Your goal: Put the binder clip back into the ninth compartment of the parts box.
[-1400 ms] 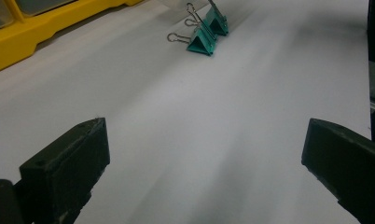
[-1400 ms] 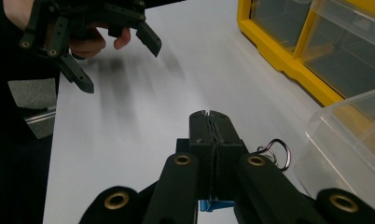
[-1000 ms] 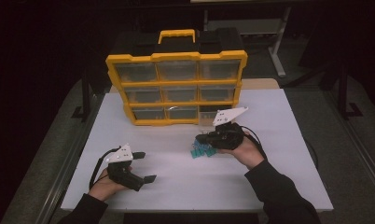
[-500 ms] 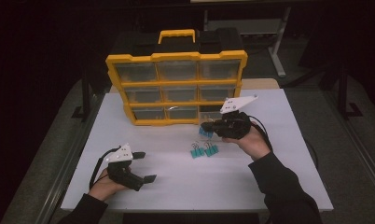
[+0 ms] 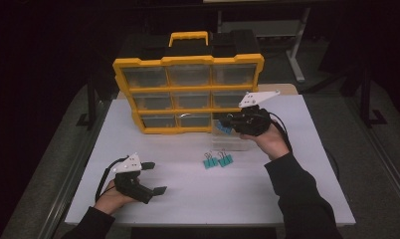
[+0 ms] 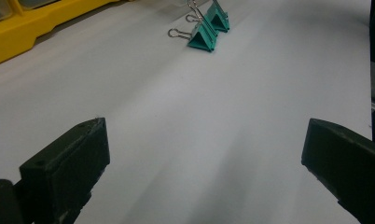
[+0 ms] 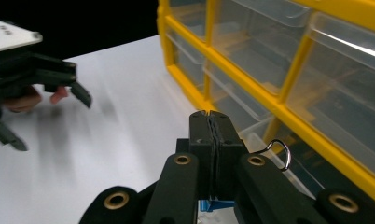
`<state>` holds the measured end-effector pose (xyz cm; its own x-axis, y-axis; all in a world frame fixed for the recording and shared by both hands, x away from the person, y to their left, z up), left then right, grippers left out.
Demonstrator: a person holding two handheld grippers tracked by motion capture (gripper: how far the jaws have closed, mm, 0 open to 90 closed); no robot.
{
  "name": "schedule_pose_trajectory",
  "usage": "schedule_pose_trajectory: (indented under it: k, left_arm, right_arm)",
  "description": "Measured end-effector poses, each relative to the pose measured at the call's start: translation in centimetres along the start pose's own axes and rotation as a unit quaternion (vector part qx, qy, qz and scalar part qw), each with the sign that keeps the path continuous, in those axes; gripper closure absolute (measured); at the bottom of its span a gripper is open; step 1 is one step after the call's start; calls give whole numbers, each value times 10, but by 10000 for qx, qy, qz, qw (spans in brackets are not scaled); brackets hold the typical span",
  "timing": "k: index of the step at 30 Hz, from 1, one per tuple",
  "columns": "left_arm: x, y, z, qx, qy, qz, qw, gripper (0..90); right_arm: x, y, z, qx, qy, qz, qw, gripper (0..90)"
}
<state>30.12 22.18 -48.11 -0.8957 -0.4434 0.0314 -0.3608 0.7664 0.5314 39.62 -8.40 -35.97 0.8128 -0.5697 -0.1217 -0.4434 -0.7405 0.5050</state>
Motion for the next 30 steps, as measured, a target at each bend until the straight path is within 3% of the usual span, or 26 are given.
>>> schedule_pose_trajectory:
  k: [5,10,18,30]
  left_arm:
    - [0,0,0,-11,6,6,10000,7]
    - [0,0,0,-15,15,3,10000,7]
    - [0,0,0,-12,23,13,10000,7]
    - [0,0,1,-20,27,32,10000,7]
  right_arm:
    - [14,-8,5,-99,-90,205,9997,872]
    - [22,-18,9,-183,-141,248,9994,872]
    - [22,-34,16,-442,-105,229,9987,871]
    - [23,-42,25,-726,-113,149,9972,870]
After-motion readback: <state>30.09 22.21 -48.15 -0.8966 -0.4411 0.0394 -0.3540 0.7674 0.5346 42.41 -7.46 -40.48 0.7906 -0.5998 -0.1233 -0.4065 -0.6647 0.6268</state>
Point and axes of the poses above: each handheld gripper's, and its own axes: y roughly backward along the jaws, z roughly out of its underside, x roughly to its right, the point moved 5 cm from there along -y, roughly forward along the jaws, and after that the axes turned 6 degrees about -y, right-handed, at the moved point
